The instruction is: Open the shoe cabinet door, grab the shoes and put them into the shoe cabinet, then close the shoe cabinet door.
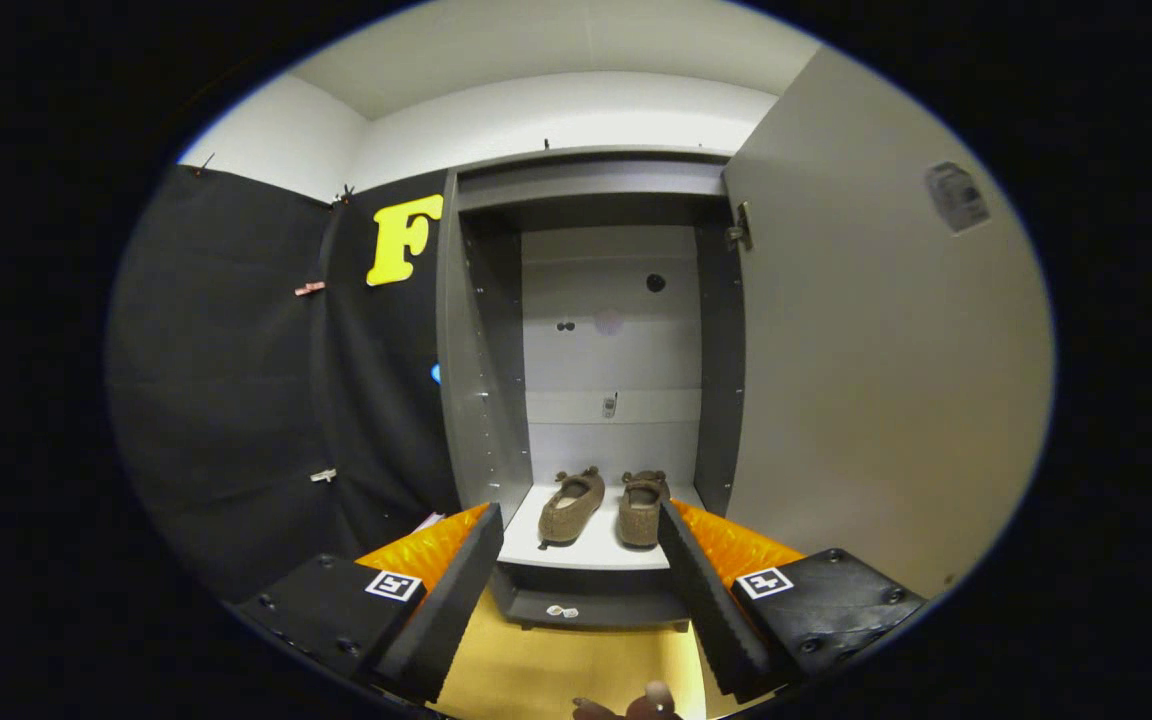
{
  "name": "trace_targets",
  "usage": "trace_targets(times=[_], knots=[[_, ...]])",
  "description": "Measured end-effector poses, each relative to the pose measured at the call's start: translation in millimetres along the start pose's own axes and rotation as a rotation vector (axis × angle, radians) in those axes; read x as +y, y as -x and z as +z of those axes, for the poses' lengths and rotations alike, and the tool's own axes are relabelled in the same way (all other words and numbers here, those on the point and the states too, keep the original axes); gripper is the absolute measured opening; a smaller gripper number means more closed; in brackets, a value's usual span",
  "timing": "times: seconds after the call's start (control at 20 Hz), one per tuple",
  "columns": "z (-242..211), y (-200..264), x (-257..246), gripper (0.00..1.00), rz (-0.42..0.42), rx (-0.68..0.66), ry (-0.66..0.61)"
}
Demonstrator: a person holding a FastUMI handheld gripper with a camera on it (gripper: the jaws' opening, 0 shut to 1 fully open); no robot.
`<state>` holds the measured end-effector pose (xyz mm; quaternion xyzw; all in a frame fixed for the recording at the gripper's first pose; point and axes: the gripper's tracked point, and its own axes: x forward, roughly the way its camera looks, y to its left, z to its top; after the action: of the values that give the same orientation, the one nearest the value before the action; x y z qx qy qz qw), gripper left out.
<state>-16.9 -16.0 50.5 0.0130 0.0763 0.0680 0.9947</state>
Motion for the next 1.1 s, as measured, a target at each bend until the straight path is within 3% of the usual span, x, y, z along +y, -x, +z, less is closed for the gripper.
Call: trace_targets(times=[0.3,0.55,0.8,1.1], knots=[[-1,93,-25,0.98,0.040,-0.026,0.050],[-3,143,-78,0.98,-0.018,-0.048,0.038],[-6,172,-140,0.98,-0.129,-0.058,0.029],[-25,169,-201,0.98,-0.217,-0.038,-0.004]])
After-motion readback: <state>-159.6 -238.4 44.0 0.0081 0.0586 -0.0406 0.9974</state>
